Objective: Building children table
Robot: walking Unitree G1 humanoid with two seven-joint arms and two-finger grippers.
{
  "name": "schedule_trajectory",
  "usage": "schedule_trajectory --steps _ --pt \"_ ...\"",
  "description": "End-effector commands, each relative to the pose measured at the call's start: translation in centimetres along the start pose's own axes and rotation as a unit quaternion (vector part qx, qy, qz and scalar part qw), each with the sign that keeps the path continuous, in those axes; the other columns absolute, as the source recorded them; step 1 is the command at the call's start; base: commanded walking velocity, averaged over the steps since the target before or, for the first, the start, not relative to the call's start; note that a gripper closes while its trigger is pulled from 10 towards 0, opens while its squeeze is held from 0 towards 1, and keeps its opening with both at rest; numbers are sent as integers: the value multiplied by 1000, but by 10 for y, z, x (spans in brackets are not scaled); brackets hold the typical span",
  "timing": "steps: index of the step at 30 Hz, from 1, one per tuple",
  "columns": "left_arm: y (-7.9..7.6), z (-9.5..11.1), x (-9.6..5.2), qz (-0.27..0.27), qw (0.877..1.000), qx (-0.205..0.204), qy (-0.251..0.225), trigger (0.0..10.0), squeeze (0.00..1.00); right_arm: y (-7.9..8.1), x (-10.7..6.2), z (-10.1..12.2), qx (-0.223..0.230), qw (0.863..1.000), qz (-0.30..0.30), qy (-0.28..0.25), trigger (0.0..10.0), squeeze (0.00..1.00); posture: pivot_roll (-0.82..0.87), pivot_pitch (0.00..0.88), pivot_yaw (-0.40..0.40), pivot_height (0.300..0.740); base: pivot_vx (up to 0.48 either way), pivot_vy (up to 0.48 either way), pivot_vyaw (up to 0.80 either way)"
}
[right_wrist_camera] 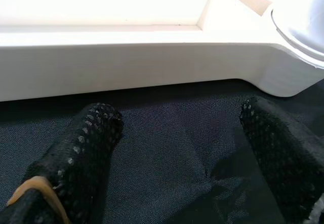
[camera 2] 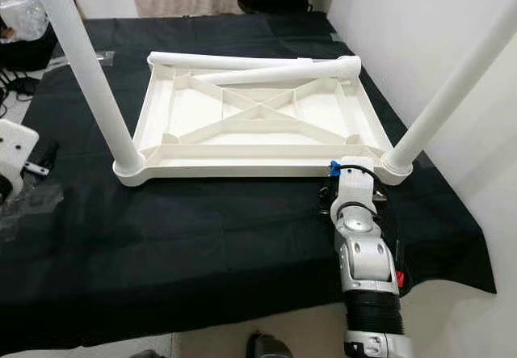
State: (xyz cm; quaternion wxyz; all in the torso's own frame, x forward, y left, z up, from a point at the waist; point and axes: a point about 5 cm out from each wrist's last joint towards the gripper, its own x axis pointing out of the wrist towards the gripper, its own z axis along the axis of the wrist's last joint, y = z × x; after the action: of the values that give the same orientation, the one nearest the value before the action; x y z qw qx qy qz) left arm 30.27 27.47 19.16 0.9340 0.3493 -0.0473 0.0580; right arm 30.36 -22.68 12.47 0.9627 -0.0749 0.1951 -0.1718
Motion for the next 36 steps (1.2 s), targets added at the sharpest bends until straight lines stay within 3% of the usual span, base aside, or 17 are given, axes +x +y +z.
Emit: schedule_trajectory --steps 1,4,9,17,23,28,35,36 --pt "-8 -4 -1 -8 1000 0 6 10000 0 -3 0 -14 8 999 -8 34 10000 0 60 174 -43 740 0 0 0" --pt "-19 -1 1 -20 1000 -12 -6 10000 0 3 -2 -9 34 999 9 23 10000 0 60 176 -42 740 0 0 0" --pt "-16 3 11 -8 1000 -10 -21 10000 0 11 -6 -2 62 998 30 7 10000 0 64 176 -39 740 0 0 0" --pt "11 17 42 29 998 11 -48 10000 0 10 -10 6 65 997 38 -2 10000 0 55 200 -34 740 0 0 0" --pt "24 20 54 43 997 39 -55 10000 0 6 -13 9 67 997 34 -4 10000 0 50 208 -26 740 0 0 0" --pt "52 25 69 93 992 72 -47 10000 0 2 -16 9 65 998 26 -5 10000 0 51 224 -27 740 0 0 0" --pt "61 31 76 113 988 90 -49 10000 0 1 -18 10 67 998 19 -8 10000 0 46 228 -27 740 0 0 0" --pt "61 36 82 113 988 94 -44 10000 0 1 -19 13 70 997 18 -13 10000 0 36 236 -18 740 0 0 0"
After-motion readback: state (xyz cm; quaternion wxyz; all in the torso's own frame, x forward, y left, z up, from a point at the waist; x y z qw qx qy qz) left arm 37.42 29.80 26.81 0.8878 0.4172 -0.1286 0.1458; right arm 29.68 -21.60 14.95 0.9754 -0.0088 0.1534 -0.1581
